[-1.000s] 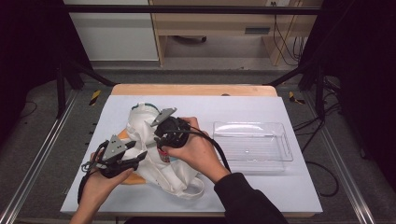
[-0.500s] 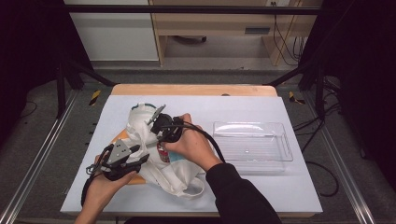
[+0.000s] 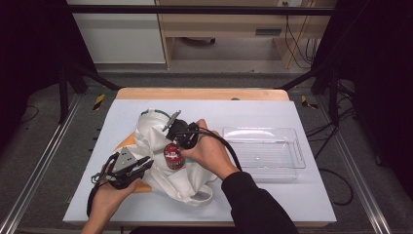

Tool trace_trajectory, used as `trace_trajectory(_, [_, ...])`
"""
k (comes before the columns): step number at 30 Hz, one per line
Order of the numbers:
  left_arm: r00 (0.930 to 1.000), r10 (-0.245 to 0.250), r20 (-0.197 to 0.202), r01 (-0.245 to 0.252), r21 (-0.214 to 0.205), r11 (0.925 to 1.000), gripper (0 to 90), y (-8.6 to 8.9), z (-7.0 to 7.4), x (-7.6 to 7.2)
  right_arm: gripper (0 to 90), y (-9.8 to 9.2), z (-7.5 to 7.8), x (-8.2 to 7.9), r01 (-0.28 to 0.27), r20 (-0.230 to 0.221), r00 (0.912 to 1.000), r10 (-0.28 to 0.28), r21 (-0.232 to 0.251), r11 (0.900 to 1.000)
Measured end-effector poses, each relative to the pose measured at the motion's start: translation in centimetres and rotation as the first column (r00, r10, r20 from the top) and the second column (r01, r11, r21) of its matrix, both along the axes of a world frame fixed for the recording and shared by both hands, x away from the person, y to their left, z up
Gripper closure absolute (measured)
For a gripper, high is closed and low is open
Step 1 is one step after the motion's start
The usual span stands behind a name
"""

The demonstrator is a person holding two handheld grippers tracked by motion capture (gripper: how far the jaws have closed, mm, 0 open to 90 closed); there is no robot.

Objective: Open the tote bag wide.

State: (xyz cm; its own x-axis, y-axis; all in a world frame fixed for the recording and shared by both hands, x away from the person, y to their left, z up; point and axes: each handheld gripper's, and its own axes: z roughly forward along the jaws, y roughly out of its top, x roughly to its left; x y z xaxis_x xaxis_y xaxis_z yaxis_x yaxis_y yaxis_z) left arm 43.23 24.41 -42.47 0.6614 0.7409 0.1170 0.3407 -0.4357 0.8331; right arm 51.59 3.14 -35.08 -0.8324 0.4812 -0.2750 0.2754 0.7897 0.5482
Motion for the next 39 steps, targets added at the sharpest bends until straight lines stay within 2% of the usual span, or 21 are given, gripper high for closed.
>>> trace_trajectory(2, [1.0,-0.003,0.001,0.003,-0.001,1.0,77.7,0.2,-0.1,-0.2,83.2,-0.8,-0.4,0.4,0.012,-0.015,0.9998,-0.012,0.0,0.9999])
trace_trajectory(4, [1.0,-0.002,0.005,0.002,-0.005,1.0,77.8,0.3,-0.2,-0.4,81.6,-0.9,-0.7,0.5,0.012,-0.035,0.9993,-0.011,0.02,0.9997])
trace_trajectory(9, [1.0,-0.005,0.008,0.005,0.0,1.0,77.7,0.3,-0.2,-0.6,68.6,-0.3,-1.4,0.7,0.0,-0.061,0.9982,0.002,0.035,0.9994])
trace_trajectory(11, [0.9997,0.001,0.023,-0.001,0.005,1.0,77.7,0.4,-0.2,-0.6,63.7,0.1,-1.8,0.8,0.003,-0.077,0.9971,-0.002,0.021,0.9998])
trace_trajectory(13, [0.9997,0.002,0.022,-0.002,0.002,1.0,77.7,0.4,-0.2,-0.6,63.1,0.2,-1.9,1.0,0.002,-0.08,0.9968,-0.002,0.007,1.0])
trace_trajectory(23, [0.9994,0.002,0.034,-0.002,-0.004,1.0,77.9,0.6,0.0,-1.0,79.9,0.1,-2.3,1.4,0.009,-0.091,0.9958,-0.009,-0.001,1.0])
trace_trajectory(35, [0.9996,0.002,0.029,-0.003,0.024,0.9997,79.2,1.0,-0.1,-1.6,81.3,-2.1,-1.2,2.4,0.053,-0.051,0.9974,-0.05,0.062,0.9966])
trace_trajectory(36, [0.9999,-0.001,0.012,0.001,0.023,0.9997,79.4,1.1,-0.1,-1.7,81.4,-2.7,-1.1,2.9,0.065,-0.047,0.997,-0.062,0.074,0.9951])
trace_trajectory(39, [0.9998,0.004,0.019,-0.005,0.025,0.9997,80.2,1.3,-0.2,-1.7,81.5,-3.5,-1.1,3.5,0.079,-0.042,0.9962,-0.076,0.082,0.9935])
